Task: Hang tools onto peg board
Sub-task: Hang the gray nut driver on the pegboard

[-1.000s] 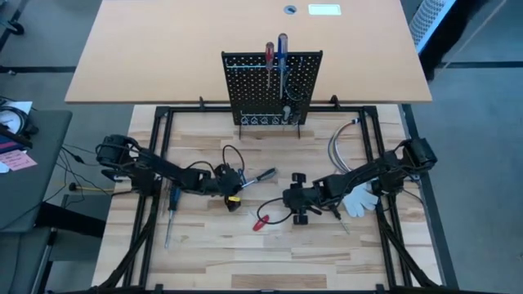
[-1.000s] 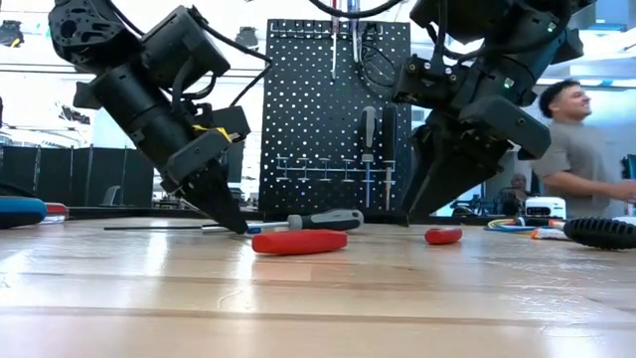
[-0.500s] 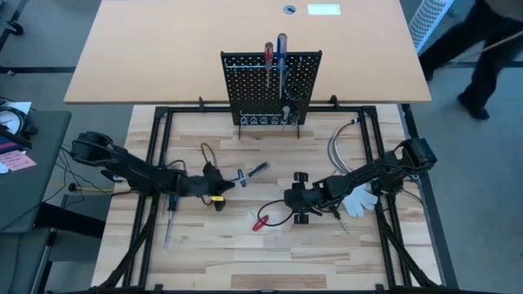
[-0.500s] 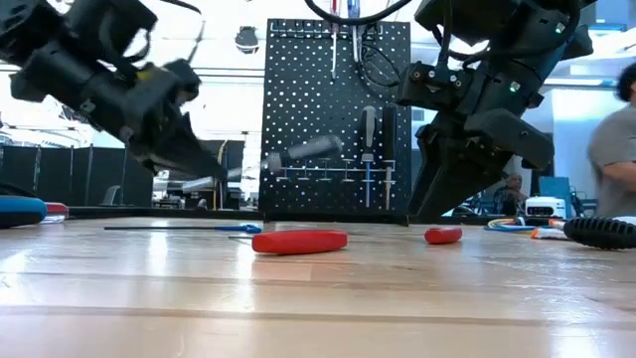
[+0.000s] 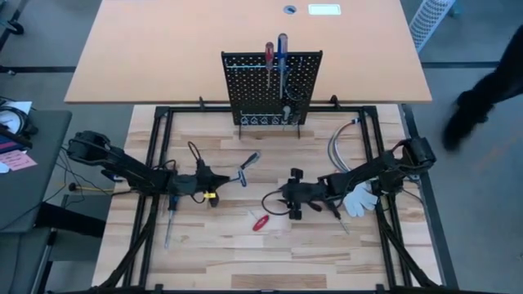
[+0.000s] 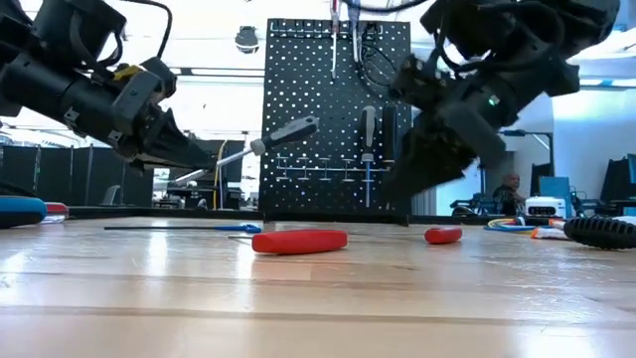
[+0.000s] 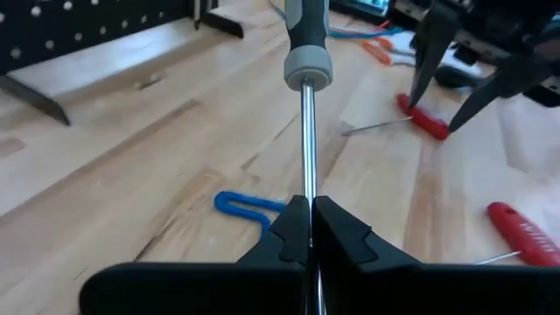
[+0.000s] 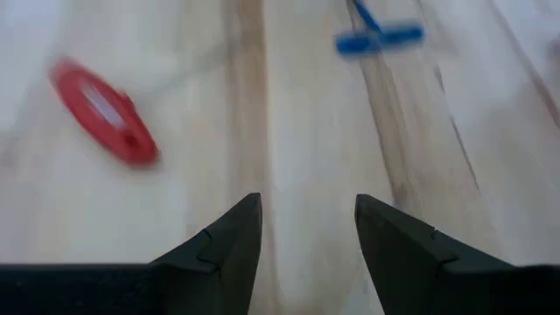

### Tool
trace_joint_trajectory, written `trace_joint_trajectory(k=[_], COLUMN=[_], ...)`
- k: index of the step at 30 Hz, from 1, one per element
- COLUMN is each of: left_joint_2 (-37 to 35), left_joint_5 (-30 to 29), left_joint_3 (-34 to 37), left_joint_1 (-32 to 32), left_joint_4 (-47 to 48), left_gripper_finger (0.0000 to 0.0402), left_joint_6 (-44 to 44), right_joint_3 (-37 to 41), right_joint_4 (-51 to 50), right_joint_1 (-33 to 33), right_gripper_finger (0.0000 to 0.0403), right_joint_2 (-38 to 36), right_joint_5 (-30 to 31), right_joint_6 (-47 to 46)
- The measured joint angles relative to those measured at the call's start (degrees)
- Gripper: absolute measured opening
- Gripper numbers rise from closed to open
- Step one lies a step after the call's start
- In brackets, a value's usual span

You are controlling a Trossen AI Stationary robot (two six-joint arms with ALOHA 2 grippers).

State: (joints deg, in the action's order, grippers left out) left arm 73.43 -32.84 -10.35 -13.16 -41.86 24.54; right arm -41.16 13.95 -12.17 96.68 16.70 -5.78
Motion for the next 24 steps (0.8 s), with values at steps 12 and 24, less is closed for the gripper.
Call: trace_joint_trajectory(k=[12, 24], left_joint_2=[4.4, 20.0], left_joint_5=[-4.4, -3.7], left_joint_3=[-0.1, -1.4], left_joint_1=[-4.7, -8.9], left_joint_4=[-22.8, -47.5], left_gripper_finger=[0.0001, 0.0001], left_joint_6=[-11.7, -21.1], right_joint_3=[0.4, 9.8], right_joint_4=[27.9, 66.0], right_joint_1=[-1.9, -5.7], right_gripper_finger=[0.0191, 0.0191], right_joint_2=[0.0, 0.1], right_joint_5=[-1.4, 11.2], right_joint_6=[6.0, 13.7])
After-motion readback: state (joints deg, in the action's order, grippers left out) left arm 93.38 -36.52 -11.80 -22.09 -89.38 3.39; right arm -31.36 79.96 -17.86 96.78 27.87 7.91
